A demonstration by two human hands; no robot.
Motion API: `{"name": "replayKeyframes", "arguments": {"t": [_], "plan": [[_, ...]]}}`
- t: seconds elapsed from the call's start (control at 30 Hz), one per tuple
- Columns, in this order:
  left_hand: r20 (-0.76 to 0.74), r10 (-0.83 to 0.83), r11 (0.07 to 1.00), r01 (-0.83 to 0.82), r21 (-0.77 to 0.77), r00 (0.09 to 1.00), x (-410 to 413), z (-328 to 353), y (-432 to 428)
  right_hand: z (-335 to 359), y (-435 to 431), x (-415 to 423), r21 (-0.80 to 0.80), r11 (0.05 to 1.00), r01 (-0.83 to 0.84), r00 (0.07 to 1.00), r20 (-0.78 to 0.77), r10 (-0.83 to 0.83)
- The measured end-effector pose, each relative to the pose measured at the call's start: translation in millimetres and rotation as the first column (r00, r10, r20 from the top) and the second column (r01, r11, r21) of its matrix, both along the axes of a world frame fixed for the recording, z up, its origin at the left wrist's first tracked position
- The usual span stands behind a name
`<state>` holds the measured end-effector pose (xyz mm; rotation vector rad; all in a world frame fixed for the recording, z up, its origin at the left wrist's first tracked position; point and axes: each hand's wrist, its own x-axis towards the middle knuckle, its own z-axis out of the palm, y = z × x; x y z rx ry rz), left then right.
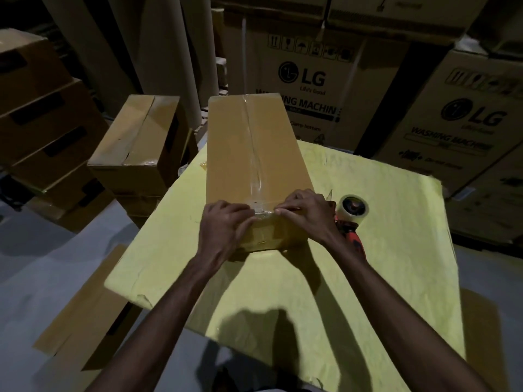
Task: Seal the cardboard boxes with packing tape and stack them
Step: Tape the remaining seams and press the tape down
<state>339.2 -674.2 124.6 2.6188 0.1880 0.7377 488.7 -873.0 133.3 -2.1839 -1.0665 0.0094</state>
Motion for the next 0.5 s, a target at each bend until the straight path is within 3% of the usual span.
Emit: {"name": "replayKeyframes", "arguments": {"t": [0.17,0.33,0.5], "plan": [[-0.027,-0.035,0.99,0.031,-0.136,0.999,20.8,1.6,-13.6,-5.2,11.6,1.2,-0.01,0.999,-0.035,0.999,0.042,0.035],[-0.162,-0.225,0.973,0.212,-0.093,0.961,27.8,3.0,-0.6,-9.3,14.4,3.9,-0.116,0.991,-0.072,0.99,0.111,0.085],[-0.267,-0.249,0.964,0.264,0.02,0.931,37.4,4.5,0.6,-10.1,14.3,6.1,-0.184,0.976,-0.114,0.976,0.162,0.144]]}}
